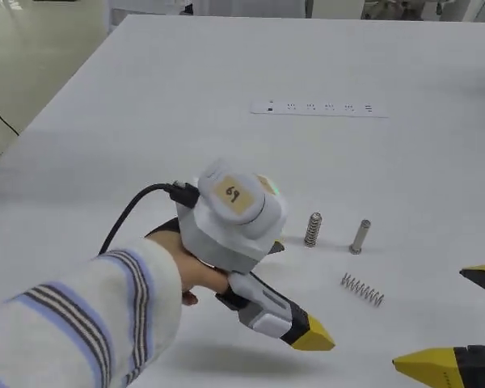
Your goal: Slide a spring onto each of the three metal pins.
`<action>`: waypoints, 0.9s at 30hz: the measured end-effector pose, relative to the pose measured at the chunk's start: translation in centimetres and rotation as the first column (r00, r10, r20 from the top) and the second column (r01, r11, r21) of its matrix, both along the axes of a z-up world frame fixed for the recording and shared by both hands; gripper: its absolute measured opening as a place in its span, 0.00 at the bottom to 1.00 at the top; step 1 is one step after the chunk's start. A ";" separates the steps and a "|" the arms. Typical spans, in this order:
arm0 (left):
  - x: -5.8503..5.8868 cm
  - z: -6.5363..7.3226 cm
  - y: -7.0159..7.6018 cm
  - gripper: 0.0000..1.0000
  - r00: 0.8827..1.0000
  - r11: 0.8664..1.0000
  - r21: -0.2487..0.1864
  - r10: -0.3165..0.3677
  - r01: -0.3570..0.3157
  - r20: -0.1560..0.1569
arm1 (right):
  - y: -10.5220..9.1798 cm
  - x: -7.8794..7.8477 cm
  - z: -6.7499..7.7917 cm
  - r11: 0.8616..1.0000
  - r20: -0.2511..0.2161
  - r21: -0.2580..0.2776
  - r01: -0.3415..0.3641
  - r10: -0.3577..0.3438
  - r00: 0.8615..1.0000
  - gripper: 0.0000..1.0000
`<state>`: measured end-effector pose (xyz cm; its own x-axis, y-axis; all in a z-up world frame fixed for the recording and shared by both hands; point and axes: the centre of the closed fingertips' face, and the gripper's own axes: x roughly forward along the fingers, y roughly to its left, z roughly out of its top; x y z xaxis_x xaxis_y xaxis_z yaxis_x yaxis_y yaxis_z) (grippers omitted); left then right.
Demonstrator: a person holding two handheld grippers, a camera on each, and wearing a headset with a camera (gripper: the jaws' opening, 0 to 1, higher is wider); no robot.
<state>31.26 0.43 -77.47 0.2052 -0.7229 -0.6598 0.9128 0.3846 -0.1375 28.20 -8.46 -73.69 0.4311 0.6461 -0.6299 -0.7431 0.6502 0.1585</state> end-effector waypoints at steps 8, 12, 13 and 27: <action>0.9 -0.4 -1.0 0.68 0.998 1.000 0.008 -0.030 0.030 0.058 | -0.4 -0.1 -0.3 1.000 -0.007 -0.013 0.002 -0.002 1.000 0.94; 1.1 -1.1 -1.7 0.64 0.990 0.993 0.055 -0.109 0.105 0.091 | -0.4 -0.1 -0.3 1.000 -0.009 -0.007 0.009 -0.009 1.000 0.93; 1.3 -1.2 -1.7 0.63 0.987 0.991 0.070 -0.123 0.116 0.105 | -0.4 -0.2 -0.4 1.000 -0.011 -0.008 0.007 -0.007 1.000 0.93; 1.6 -1.7 -4.7 0.51 0.978 0.980 0.052 -0.194 0.191 0.081 | -0.6 -0.6 -0.6 1.000 -0.021 -0.022 -0.004 0.004 1.000 0.91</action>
<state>32.85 -4.25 -79.18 0.1221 -0.7254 -0.6775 0.9779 0.2046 -0.0428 27.59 -9.10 -74.31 0.4151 0.6341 -0.6524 -0.7426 0.6505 0.1597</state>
